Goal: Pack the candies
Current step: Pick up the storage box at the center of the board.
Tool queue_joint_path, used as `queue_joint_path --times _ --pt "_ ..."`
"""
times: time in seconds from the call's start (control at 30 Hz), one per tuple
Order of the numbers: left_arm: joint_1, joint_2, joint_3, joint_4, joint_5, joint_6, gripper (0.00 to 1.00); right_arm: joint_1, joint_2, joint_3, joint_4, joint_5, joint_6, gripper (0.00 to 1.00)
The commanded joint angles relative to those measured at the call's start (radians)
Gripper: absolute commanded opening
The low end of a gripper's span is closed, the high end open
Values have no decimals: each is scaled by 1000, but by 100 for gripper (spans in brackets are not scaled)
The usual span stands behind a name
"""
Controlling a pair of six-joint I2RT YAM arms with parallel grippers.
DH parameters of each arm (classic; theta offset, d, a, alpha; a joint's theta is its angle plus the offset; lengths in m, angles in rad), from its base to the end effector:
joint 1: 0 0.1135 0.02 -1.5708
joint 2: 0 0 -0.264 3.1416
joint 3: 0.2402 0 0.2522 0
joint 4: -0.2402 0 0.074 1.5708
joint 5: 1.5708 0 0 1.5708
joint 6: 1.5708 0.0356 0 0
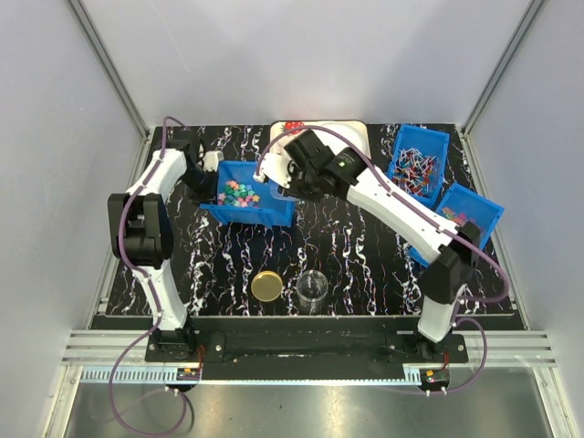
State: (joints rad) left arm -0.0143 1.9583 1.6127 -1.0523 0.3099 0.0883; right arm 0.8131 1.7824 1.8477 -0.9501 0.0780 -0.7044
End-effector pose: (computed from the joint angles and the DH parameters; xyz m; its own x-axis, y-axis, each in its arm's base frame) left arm 0.3889 -0.0164 0.2251 -0.9753 0.0980 -0.1979 0.1527 0.9466 -0.2841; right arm 0.2668 0.2780 0.3627 0.0418 -0.8952 -0.4436 -0.8704 0.1854 -0.4562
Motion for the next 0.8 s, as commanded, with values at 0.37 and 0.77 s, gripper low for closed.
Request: queue_joint_path --times 0.37,0.77 --pt "-72 -127 24 -14 -28 -1 0 37 420 629 -495 20 -145 0" --pt "-81 -141 10 -5 -11 -4 0 49 552 665 -561 29 -193 0"
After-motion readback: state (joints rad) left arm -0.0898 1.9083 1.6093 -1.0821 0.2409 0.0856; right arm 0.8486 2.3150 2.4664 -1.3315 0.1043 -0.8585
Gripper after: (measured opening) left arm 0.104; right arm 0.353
